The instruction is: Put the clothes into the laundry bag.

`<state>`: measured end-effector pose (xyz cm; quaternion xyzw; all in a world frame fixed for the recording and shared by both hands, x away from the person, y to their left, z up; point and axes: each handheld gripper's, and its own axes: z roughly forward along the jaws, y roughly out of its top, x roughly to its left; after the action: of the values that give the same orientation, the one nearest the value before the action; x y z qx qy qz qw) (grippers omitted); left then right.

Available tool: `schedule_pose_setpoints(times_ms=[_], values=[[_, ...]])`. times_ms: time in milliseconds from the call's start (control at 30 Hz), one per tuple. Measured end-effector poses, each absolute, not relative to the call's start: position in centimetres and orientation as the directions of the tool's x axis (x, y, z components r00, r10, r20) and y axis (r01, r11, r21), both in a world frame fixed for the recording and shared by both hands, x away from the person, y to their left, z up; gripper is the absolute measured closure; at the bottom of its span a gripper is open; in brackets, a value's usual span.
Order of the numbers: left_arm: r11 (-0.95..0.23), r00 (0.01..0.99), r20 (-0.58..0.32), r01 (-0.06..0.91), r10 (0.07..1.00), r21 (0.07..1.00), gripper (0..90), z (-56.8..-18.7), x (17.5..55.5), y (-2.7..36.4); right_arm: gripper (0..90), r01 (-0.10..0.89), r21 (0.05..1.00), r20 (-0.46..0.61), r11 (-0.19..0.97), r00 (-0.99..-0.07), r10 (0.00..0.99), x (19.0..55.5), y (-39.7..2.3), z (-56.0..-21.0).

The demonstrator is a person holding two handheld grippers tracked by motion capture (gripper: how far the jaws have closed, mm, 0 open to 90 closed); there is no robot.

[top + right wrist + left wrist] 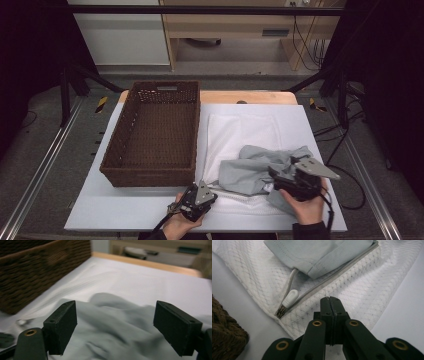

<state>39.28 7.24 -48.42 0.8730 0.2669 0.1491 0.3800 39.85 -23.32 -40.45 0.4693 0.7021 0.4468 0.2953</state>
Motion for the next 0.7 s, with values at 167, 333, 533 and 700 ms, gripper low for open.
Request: schedule_pose_setpoints(times_ms=[167, 333, 533, 700], values=[[-0.568, 0.813, 0.053, 0.357, 0.580, 0.742, 89.1, -48.4, 39.3, 7.3, 16.8, 0.484, 0.846, 0.021, 0.225, -0.451, 0.892, 43.3, -18.9, -43.8], [-0.570, 0.813, 0.057, 0.354, 0.579, 0.741, 89.1, -48.4, 39.3, 7.2, 16.8, 0.580, 0.759, -0.019, 0.297, -0.436, 0.900, 45.1, -16.9, -47.7], [-0.575, 0.814, 0.063, 0.351, 0.578, 0.739, 88.9, -48.4, 39.3, 7.2, 35.3, 0.590, 0.756, -0.006, 0.282, -0.425, 0.905, 45.1, -17.1, -48.6], [-0.577, 0.815, 0.062, 0.352, 0.577, 0.737, 88.9, -48.3, 39.3, 7.2, 76.0, 0.624, 0.739, 0.029, 0.252, -0.404, 0.914, 44.8, -18.4, -47.8]])
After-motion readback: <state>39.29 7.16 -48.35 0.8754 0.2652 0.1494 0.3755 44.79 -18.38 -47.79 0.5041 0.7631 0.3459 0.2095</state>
